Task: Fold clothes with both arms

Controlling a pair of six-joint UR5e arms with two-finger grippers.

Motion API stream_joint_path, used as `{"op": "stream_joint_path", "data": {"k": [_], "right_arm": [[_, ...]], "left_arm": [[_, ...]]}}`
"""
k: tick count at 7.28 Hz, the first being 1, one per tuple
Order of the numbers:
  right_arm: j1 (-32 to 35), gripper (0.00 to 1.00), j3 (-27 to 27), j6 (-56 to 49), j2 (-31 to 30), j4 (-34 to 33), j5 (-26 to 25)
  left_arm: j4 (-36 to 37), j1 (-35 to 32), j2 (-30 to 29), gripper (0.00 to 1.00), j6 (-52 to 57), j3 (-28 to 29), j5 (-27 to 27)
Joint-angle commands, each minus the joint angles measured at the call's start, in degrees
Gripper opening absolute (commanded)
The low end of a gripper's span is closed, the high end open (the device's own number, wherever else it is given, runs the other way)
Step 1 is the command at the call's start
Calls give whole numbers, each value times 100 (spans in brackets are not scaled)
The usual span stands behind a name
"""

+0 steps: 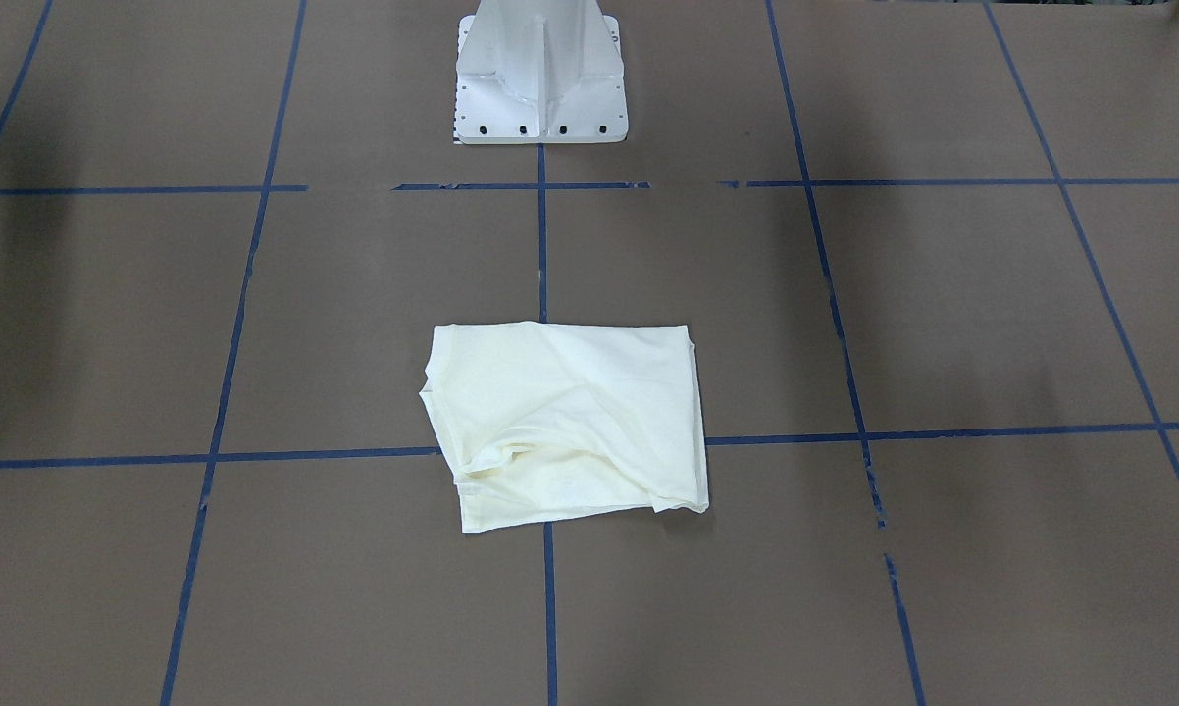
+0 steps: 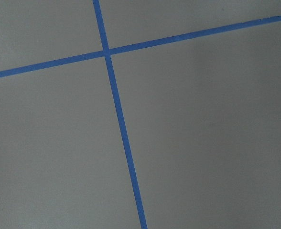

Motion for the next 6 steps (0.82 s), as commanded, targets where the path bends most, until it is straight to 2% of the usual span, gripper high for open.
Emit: {"op": "stream_joint_path", "data": {"k": [1,6], "right_arm": [[0,100,33,-2,-2,4,0],[0,100,51,7,-10,4,0]], "left_arm": [[1,15,-3,100,-6,70,11],[-25,15,-196,100,-14,-166,10]]}}
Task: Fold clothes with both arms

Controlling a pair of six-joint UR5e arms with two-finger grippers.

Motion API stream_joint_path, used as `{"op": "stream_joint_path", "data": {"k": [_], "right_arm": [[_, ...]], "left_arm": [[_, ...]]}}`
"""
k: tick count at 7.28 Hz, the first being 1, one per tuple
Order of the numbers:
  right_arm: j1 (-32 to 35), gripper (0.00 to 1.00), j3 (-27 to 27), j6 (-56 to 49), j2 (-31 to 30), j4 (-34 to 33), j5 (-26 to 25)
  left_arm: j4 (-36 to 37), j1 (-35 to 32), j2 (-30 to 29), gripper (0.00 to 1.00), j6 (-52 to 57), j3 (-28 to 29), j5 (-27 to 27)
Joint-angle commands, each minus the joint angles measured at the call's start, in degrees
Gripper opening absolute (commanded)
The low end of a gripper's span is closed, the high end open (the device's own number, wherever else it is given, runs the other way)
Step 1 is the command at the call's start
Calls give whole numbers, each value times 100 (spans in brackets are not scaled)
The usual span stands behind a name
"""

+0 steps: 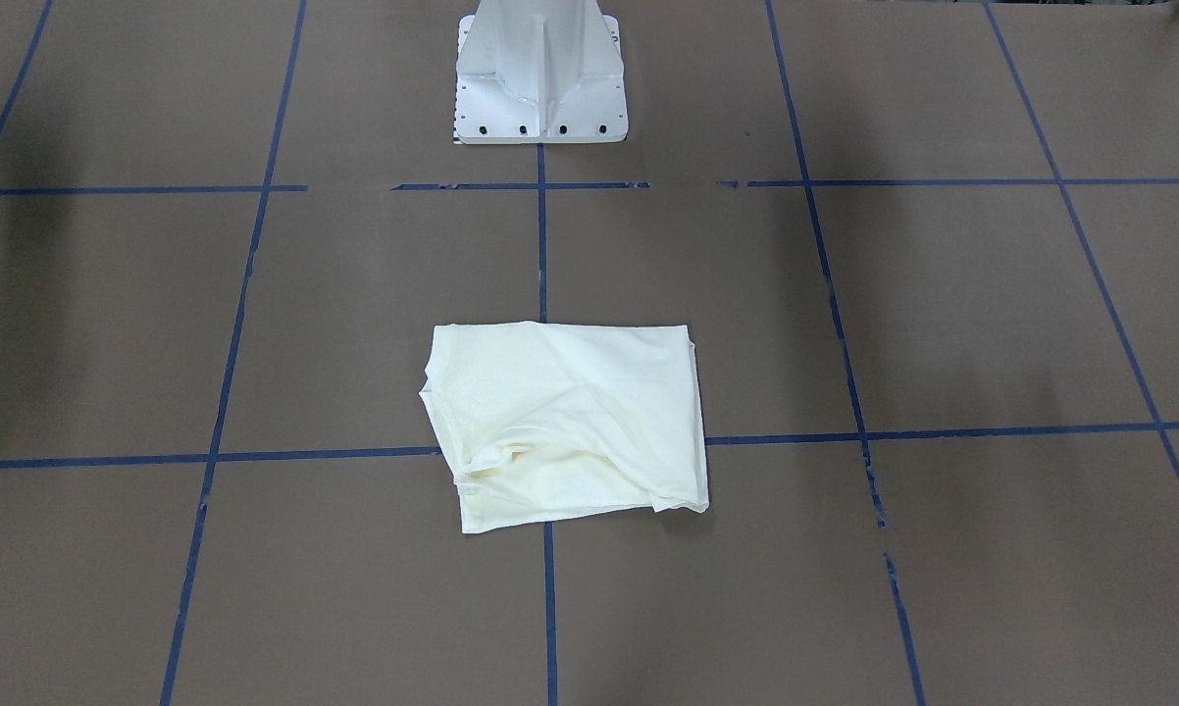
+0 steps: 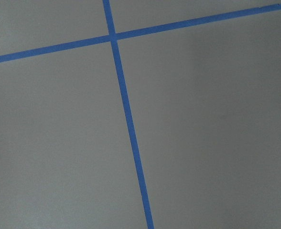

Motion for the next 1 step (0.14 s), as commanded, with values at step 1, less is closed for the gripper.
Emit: {"op": "stream_joint_path", "data": {"k": [1], "right_arm": [[0,100,47,9,0,1,9]], "left_arm": [[-6,0,-100,100,-1,-115,0]]}}
